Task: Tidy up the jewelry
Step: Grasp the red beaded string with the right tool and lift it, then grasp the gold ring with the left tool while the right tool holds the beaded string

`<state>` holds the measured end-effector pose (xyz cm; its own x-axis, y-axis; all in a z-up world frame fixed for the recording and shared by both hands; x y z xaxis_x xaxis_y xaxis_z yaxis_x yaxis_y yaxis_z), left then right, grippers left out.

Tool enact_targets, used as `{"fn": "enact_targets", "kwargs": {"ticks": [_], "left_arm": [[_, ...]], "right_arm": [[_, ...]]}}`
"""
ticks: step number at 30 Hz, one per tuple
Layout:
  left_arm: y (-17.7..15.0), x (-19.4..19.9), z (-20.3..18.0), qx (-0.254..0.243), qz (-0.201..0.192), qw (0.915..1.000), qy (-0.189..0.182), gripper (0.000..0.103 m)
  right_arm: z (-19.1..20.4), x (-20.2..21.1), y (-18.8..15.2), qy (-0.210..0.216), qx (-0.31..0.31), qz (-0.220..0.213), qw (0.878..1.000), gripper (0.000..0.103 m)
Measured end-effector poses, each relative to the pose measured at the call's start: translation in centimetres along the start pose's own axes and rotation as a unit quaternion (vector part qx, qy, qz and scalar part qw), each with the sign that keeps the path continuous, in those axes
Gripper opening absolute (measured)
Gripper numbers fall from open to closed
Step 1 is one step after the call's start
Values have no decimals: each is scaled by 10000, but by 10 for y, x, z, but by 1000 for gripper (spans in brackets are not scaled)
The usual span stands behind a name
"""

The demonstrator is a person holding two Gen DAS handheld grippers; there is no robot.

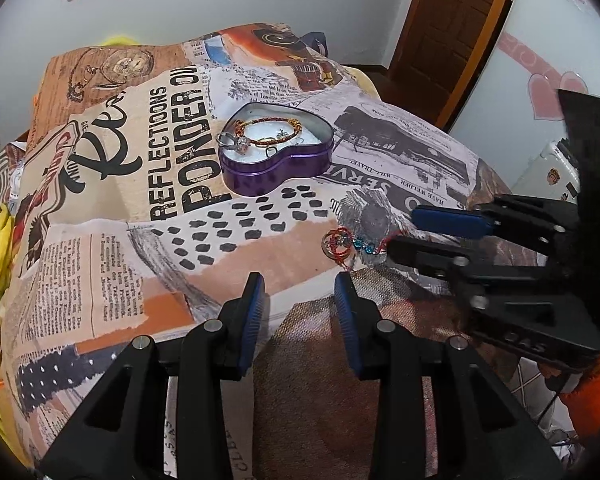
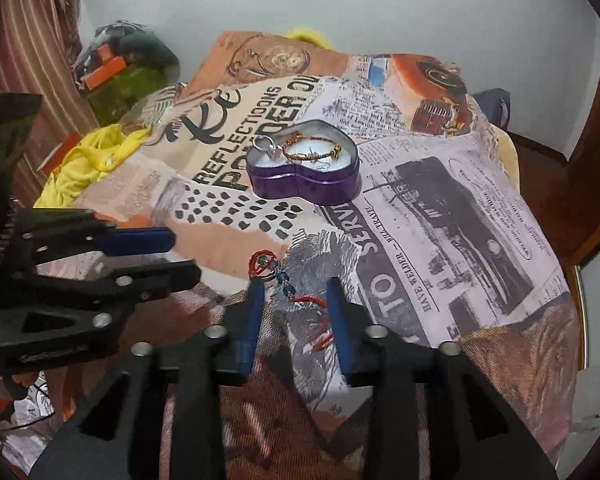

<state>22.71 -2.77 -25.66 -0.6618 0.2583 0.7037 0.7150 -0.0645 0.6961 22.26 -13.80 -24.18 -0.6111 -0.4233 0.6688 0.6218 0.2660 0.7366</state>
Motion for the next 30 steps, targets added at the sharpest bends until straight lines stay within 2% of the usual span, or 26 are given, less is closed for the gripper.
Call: {"fn": "enact_targets", "kwargs": {"ticks": [6,12,14,15,16,20,30], "left_arm": [[-2,-2,7,58,14,10000,24,35],[-3,-6,13,172,59,9998,7,35],[-4,-8,13,181,64,9998,-6,35],[-4,-8,13,177,71,9998,-10,35],[-4,-9,13,172,77,9998,-10,35],[-3,-9,11,152,94,9998,-24,35],[5,-13,-7,21,104,9998,-188,35]], "right_arm": [[2,-23,-7,137,99,302,9994,30],[13,-31,-9,366,461,276,9979,30],[15,-32,-10,350,523,253,9977,24],[16,-32,-10,359,547,251,9975,11],[17,-32,-11,370,534,271,9975,7],[16,-31,-9,285,450,254,9983,7],[6,13,18,192,165,-393,9989,7]]}}
Point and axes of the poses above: each gripper's, at about its wrist camera, not at the fingertips, and x roughly against the way its jaws point, z to its left, y to its top, the point moved 5 cm from there along -x, roughly the way its jaws point, and after that the axes turned 11 degrees about -z, right-handed, at the moved point
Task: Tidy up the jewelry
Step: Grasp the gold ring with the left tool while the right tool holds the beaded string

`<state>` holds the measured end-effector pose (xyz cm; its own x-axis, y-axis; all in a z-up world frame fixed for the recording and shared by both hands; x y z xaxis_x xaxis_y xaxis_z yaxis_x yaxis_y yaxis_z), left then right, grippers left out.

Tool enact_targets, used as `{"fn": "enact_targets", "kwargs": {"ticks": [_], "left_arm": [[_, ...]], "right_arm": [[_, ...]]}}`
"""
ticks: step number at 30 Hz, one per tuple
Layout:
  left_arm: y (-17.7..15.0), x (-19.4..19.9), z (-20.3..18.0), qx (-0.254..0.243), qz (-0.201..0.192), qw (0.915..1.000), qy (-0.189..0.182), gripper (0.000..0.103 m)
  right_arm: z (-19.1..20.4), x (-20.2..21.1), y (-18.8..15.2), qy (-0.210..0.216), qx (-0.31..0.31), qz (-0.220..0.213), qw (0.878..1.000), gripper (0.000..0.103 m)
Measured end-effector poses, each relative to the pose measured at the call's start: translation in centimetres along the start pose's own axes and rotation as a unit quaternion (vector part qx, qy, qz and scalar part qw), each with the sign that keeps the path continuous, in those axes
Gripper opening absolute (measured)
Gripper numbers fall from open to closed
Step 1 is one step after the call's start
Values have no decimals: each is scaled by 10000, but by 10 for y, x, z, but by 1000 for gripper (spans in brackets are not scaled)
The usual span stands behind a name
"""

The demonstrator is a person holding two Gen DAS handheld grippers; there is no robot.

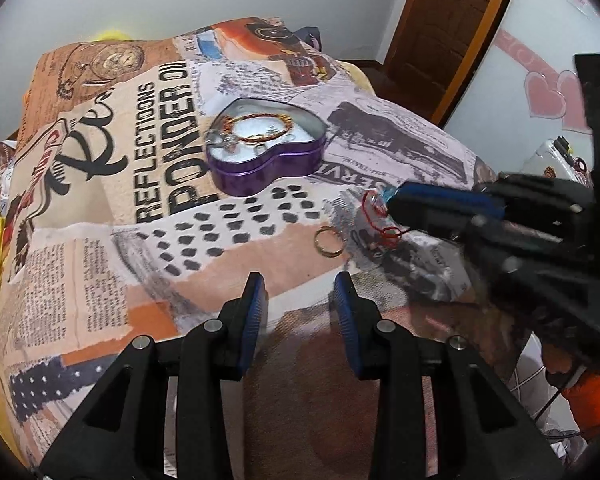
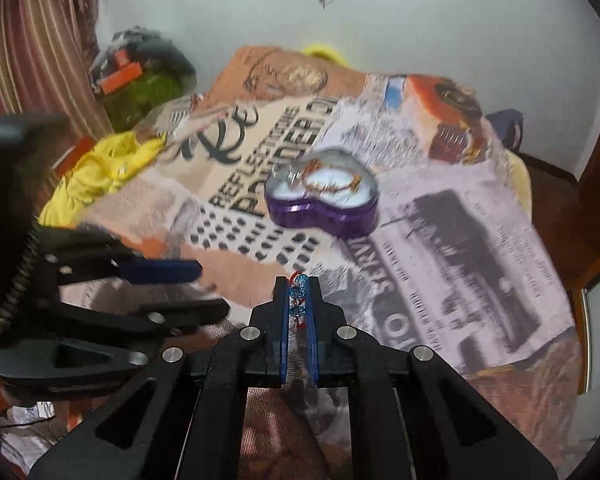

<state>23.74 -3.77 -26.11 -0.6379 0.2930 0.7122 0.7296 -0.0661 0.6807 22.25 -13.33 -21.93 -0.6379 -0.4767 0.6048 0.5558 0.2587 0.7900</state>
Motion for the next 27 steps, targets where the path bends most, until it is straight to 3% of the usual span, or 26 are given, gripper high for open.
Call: {"fn": "enact_targets", "kwargs": {"ticks": [6,18,20,22,27], "left_arm": [[6,-16,-13,-108,110,9999,-67,35],[13,-48,-20,-317,229,9991,155,35],[13,-49,-21,-339,199,9991,159,32],[14,-49,-22,-373,200,9990,166,21],[14,-46,-23,-373,147,9990,192,21]], "right_arm": [[-16,16,7,-271,-114,-191,9994,7],[-40,15,-11,-427,-513,-44,9978,7],[-41,16,-12,-426,-553,-35,9976,7],[-42,15,-14,-438,-576,-23,9974,7],[-42,16,-15,-413,-635,-8,9971,7]]}}
Point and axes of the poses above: each gripper's, at about its wrist camera, not at the fingertips, and x roughly against the way its jaws point, z to its left, y to its top, the point moved 5 cm from there along -x, roughly the way its jaws point, and after that the axes turned 11 degrees about -z, right-handed, at the moved point
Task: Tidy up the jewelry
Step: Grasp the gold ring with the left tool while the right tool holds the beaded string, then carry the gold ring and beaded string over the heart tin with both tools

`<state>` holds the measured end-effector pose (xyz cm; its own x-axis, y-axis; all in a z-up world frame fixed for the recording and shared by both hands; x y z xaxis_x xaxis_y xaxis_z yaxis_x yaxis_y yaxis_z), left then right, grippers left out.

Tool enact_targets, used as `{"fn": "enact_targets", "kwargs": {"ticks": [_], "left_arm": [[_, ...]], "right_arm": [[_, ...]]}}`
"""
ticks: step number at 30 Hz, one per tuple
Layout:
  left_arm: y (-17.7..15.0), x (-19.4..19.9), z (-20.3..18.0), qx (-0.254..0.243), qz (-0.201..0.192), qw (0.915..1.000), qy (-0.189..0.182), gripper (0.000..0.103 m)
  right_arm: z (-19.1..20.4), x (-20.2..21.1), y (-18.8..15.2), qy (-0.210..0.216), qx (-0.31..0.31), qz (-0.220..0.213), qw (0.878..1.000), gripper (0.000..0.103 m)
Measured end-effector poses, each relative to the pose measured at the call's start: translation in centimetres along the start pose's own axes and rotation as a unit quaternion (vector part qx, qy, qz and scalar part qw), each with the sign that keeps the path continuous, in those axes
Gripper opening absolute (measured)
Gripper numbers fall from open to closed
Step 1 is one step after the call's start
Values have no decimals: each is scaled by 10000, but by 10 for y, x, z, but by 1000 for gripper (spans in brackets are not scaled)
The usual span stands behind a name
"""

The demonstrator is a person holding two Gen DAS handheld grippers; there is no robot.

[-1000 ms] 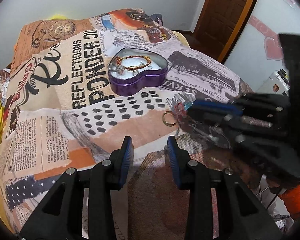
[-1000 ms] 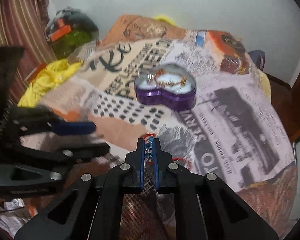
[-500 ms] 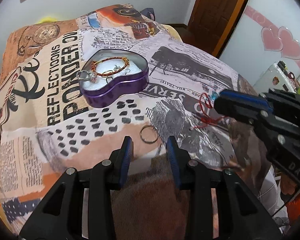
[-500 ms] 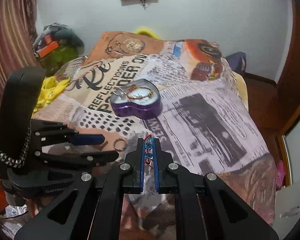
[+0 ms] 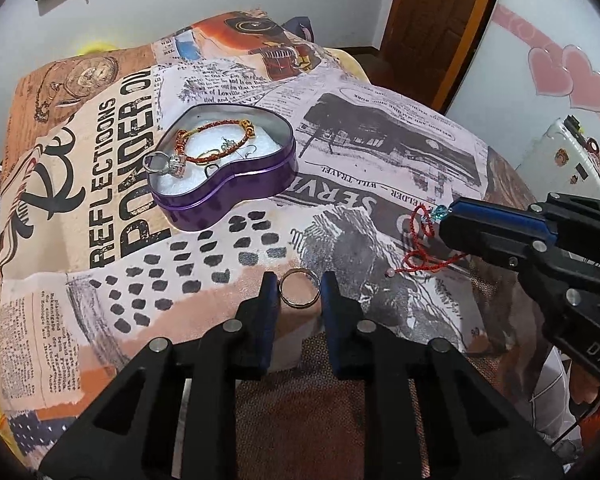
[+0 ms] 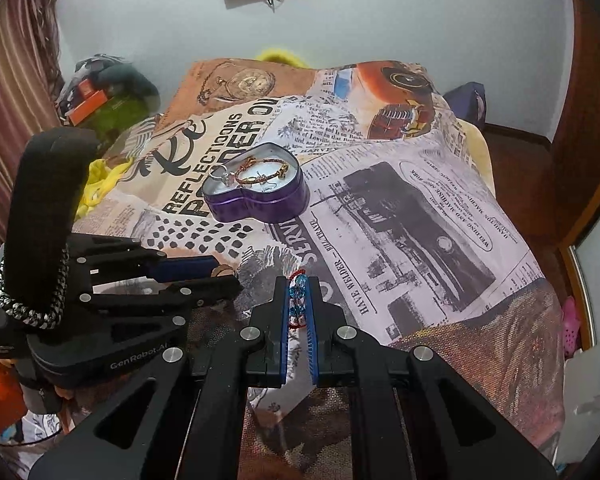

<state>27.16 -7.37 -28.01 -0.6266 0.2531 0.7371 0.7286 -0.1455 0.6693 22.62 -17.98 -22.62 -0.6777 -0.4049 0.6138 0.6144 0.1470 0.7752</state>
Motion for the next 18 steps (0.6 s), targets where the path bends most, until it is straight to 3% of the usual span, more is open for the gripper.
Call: {"fn": "enact_targets", "kwargs": {"ticks": [8,18], "left_arm": [[2,15,5,56,-138,9999,60,21],[26,56,24,187,-646,9976,185,21]], "right_arm": [[5,6,10,-9,53,-98,9999,7],[16,16,39,-17,160,-414,9990,7]]}}
Point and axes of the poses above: each gripper's, at about its wrist camera, not at the fingertips, and x roughly against the way its jaws point, z to its left, y to its top, the point moved 5 cm from there along -x, roughly the way its jaws point, and after that the axes turned 11 degrees about -z, right-handed, at the moved point
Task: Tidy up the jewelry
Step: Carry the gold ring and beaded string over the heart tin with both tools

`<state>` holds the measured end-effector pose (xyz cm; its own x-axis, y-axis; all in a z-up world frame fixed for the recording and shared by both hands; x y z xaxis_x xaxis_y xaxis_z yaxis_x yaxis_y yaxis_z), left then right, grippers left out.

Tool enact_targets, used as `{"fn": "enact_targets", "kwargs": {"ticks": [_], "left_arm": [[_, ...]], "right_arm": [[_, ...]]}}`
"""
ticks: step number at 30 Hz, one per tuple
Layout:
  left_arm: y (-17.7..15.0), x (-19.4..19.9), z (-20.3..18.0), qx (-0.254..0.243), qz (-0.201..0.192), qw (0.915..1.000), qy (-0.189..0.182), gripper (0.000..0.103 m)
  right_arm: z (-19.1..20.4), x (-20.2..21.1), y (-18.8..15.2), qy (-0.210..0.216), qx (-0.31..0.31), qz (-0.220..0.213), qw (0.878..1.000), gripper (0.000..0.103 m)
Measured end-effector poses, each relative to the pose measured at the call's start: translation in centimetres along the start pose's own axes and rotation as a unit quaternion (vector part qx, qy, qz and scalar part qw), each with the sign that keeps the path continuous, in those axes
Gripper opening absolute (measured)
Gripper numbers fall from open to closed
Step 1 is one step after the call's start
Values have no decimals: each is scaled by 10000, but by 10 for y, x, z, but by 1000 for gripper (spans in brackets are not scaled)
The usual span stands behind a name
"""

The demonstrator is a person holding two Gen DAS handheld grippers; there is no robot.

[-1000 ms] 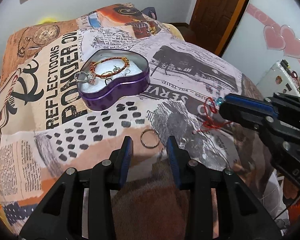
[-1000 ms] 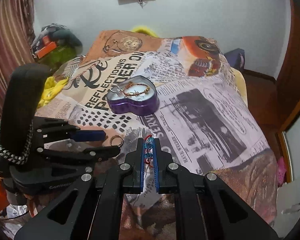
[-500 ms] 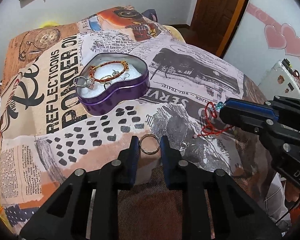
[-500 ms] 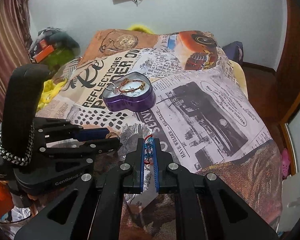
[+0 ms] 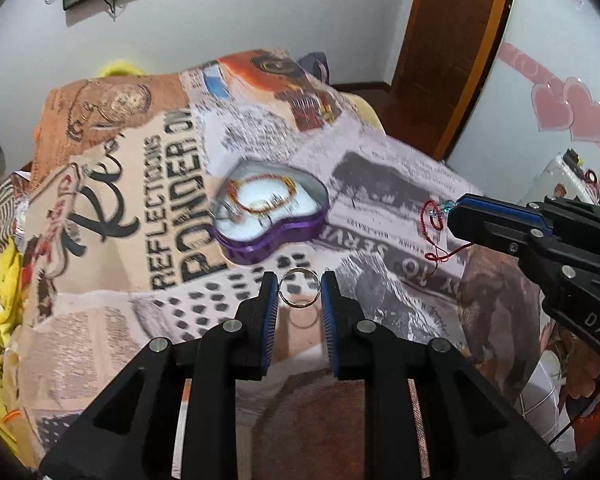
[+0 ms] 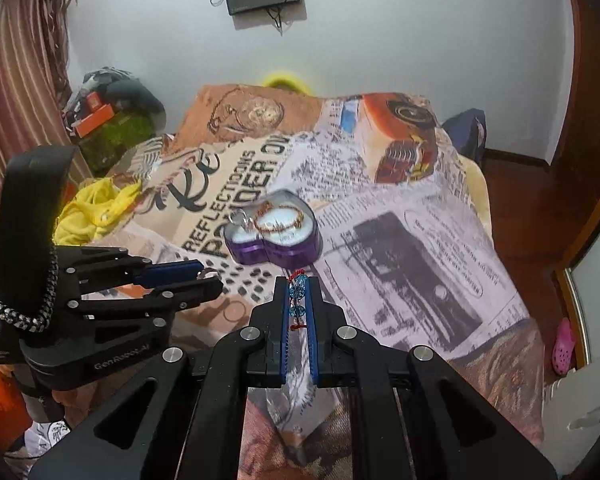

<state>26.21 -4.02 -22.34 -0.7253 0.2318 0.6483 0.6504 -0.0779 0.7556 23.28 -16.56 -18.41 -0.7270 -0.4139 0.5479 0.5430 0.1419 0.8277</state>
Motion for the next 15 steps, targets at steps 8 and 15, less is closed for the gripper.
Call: {"fn": "enact_targets", "kwargs": {"ticks": [8,15], "left_arm": [[24,19,15,39,-385,9992,98,21],[36,15,28,121,-483,9986,148,21]], "right_arm": [[9,3,25,23,82,-286,9996,7],[15,-3,48,76,139,-498,9986,7]]}}
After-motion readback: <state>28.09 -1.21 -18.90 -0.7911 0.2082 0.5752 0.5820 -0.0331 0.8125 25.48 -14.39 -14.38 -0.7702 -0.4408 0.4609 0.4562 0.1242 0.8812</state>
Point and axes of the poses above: each gripper's, at about its wrist camera, not at the fingertips, and x roughly against the way its jaws point, z to its left, y to its top, the point moved 5 cm from there along -x, roughly the way its jaws point, and after that the axes turned 11 degrees about -z, right-handed, at the moved point
